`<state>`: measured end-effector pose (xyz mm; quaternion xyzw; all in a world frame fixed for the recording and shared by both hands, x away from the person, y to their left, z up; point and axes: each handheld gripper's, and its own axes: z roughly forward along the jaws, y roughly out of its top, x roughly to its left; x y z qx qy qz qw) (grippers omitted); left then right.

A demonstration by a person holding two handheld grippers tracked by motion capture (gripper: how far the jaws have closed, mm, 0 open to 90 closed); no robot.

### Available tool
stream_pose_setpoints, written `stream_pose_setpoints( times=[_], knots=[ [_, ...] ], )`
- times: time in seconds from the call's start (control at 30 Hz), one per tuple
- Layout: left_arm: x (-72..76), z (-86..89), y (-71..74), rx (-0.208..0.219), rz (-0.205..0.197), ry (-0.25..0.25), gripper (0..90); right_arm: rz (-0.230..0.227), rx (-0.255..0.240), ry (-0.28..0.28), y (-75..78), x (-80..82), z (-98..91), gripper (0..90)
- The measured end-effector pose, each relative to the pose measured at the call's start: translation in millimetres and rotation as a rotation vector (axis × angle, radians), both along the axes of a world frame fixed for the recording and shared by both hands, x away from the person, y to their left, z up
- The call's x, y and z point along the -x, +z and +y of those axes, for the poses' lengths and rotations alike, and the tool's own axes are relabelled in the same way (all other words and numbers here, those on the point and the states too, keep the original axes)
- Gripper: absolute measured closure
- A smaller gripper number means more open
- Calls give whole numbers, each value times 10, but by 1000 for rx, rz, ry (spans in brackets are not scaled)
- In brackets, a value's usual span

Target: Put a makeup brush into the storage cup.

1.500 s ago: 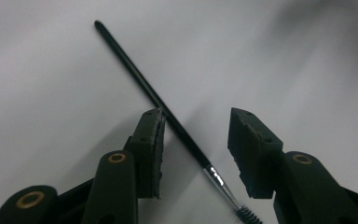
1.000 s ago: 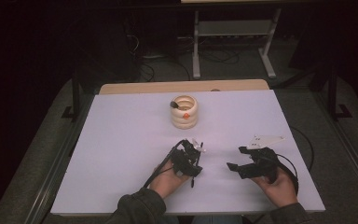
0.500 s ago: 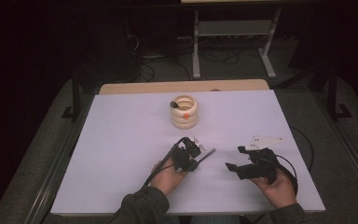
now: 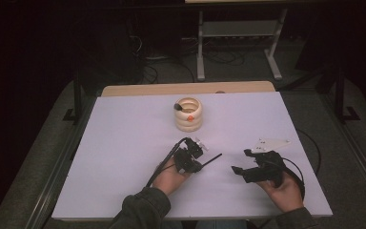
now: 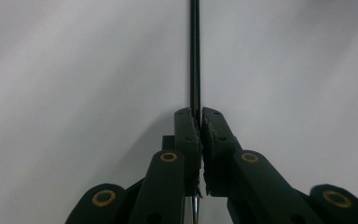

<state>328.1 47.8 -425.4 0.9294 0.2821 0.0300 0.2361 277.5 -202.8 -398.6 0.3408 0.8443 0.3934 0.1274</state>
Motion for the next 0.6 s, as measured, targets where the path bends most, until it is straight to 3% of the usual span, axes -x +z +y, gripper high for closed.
stream_pose_setpoints(
  times=[0.2, 0.47, 0.6],
  knots=[
    [-11, 23, 16, -1, 10, -11, 861, -3, 2, 1, -3, -1, -2, 229],
    [-26, 97, 87, 7, -14, -17, 861, 6, 4, 3, -18, -4, 19, 229],
    [-52, 79, 51, -15, 18, -19, 861, 7, 10, 6, -22, -12, 23, 228]
  ],
)
